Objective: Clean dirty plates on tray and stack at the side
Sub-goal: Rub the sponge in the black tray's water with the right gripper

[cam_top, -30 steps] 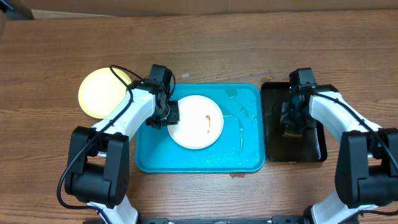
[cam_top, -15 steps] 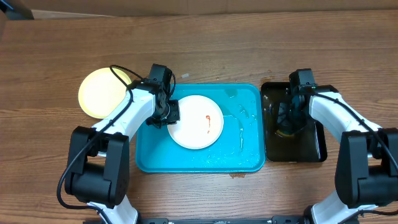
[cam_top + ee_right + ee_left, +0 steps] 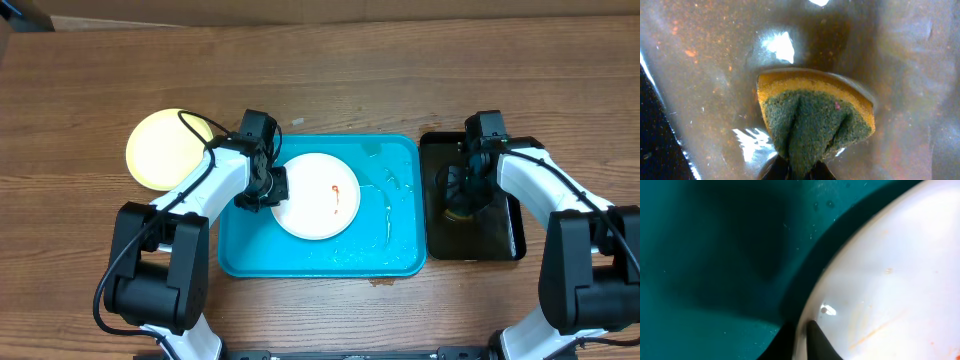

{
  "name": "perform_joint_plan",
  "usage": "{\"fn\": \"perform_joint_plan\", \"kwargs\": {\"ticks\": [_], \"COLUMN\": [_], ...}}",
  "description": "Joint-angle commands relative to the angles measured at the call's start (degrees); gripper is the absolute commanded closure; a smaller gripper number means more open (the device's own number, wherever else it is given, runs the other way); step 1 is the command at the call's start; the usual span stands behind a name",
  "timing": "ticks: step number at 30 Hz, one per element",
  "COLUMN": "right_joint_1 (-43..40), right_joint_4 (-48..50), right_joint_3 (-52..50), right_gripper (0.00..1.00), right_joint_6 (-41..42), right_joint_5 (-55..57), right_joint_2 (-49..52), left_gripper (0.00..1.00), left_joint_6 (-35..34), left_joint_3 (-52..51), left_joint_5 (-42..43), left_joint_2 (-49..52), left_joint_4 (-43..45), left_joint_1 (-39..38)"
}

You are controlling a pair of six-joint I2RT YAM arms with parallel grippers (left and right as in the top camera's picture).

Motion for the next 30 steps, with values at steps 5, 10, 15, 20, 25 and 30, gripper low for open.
{"fn": "perform_joint_plan", "kwargs": {"ticks": [5, 10, 15, 20, 25, 30], "right_joint_1": [0.2, 0.6, 0.9, 0.9, 1.0, 1.4], "right_joint_4": [-4.1, -11.2, -12.3, -13.3, -13.8, -13.9], "right_joint_3": [4.5, 11.3, 12.0, 12.0, 12.0, 12.0], "right_gripper": [0.96, 0.96, 0.96, 0.96, 0.96, 0.96], "right_joint_6": [1.0, 2.6, 3.7, 3.7, 0.8, -2.4], "right_joint_5": [4.7, 6.3, 7.2, 8.8, 8.8, 12.2], "right_joint_2": [-1.5, -2.5, -2.5, -2.5, -2.5, -2.5], "left_gripper": [0.96, 0.96, 0.79, 0.85, 0.96, 0.94], "left_joint_6": [-0.7, -2.6, -4.2, -3.8, -3.8, -3.8], "left_joint_3": [-0.5, -0.5, -0.4, 0.0, 0.1, 0.1], "left_joint_5": [0.7, 4.7, 8.4, 3.5, 5.4, 10.3], "left_joint_2": [-0.3, -0.3, -0.3, -0.3, -0.3, -0.3], "left_joint_4": [0.0, 0.0, 0.6, 2.4, 1.2, -1.0], "left_joint_1": [-0.5, -0.5, -0.5, 0.1, 0.4, 0.3]}}
